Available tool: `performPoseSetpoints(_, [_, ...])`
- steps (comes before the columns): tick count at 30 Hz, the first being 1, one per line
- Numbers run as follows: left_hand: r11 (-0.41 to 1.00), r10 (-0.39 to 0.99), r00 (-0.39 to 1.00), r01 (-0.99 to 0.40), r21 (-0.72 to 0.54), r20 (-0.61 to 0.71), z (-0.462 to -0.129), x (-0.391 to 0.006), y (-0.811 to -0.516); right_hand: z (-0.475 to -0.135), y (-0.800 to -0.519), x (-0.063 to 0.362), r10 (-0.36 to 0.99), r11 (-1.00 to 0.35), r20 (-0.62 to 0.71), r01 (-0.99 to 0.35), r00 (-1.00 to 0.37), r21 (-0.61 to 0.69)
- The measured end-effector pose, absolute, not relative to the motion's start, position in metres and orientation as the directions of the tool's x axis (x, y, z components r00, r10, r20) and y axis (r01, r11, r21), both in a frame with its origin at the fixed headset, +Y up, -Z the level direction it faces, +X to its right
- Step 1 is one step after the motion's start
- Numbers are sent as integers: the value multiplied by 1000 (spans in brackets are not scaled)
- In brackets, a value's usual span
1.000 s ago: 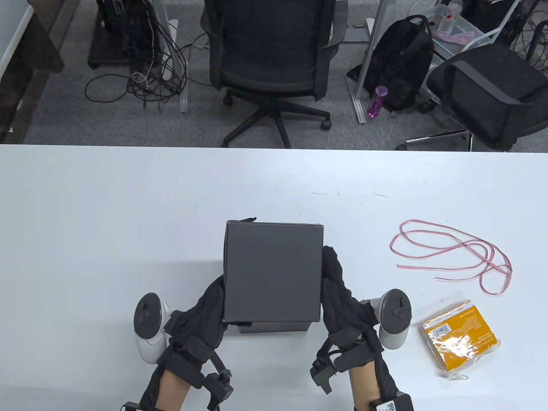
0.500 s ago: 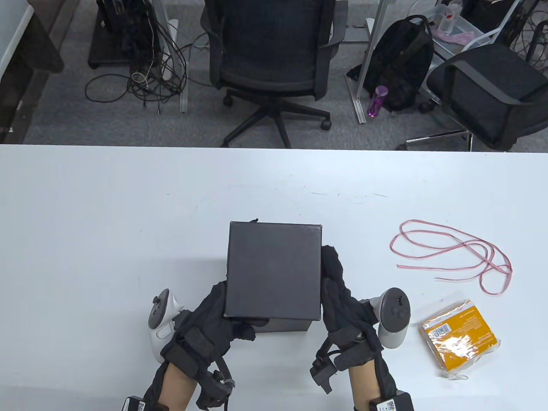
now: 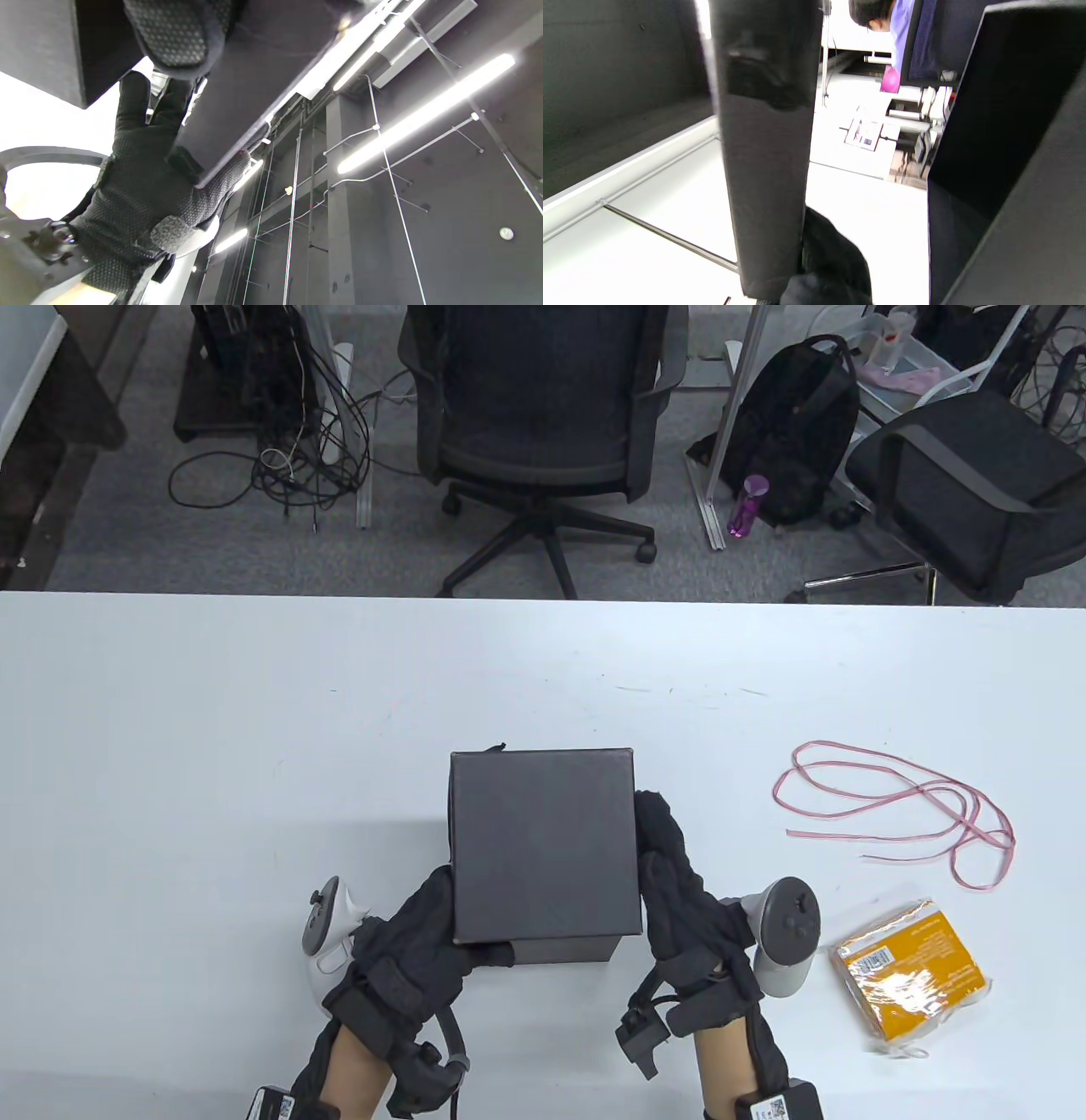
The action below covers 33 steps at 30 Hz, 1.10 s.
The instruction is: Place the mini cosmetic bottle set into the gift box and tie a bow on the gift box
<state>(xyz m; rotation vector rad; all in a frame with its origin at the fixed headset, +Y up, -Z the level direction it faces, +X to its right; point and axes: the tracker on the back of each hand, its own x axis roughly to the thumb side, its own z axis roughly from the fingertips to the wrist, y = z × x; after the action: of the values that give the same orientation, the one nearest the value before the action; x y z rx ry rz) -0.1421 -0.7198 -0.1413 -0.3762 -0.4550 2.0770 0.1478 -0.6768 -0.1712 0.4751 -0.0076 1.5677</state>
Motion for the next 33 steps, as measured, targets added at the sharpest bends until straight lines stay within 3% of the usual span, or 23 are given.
performPoseSetpoints(3, [-420, 888, -460, -796, -436, -15, -141, -148, -714, -170, -676, 154, 942, -112, 327, -987, -68, 117])
performPoseSetpoints(6, [-340, 911, -404, -847, -409, 79, -142, -157, -709, -171, -677, 160, 928, -183, 337, -982, -156, 51])
performPoseSetpoints(11, [-296, 913, -367, -896, -330, 177, -144, -178, -699, -174, -682, 165, 934, -189, 312, -982, -173, 19])
performPoseSetpoints(17, [-135, 948, -149, -988, -72, 280, -146, -212, -698, -177, -687, 169, 938, -202, 289, -979, -192, 4])
performPoseSetpoints(22, [53, 963, 84, -991, 123, 256, -148, -233, -705, -179, -690, 172, 937, -221, 273, -975, -215, -9])
performPoseSetpoints(27, [400, 881, 443, -886, 234, 169, -151, -238, -713, -181, -695, 175, 942, -224, 253, -974, -221, -15])
performPoseSetpoints(33, [677, 715, 697, -710, 195, 55, -155, -226, -721, -182, -700, 177, 945, -233, 232, -972, -230, -11])
